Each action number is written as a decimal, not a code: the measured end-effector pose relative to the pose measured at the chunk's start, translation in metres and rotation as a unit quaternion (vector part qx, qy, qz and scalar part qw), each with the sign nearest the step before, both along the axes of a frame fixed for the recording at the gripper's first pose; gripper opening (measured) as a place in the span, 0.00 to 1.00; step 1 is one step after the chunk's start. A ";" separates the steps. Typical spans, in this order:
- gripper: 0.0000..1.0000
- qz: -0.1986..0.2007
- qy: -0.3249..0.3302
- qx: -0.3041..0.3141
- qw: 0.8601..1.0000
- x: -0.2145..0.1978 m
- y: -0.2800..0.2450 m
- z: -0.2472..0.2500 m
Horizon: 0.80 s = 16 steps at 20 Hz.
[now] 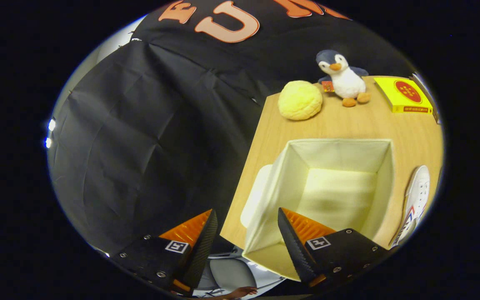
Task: Open the storage box then place both shoes into the box .Put the left shoe in first, then the right shoe, with the right side of both shoes facing outward in a uniform manner.
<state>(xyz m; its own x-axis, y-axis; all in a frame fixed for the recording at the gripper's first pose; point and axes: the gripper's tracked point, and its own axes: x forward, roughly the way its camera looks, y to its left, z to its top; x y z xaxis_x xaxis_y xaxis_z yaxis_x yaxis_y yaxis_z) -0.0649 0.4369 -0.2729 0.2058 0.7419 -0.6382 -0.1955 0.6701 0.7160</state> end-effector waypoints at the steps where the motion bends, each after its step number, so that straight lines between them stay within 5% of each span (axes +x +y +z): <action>1: 0.91 -0.001 -0.014 -0.009 1.000 0.004 -0.019 -0.003; 7: 0.96 -0.020 -0.093 -0.128 0.987 0.016 -0.157 -0.042; 16: 0.87 -0.045 -0.044 -0.258 0.964 -0.035 -0.293 -0.125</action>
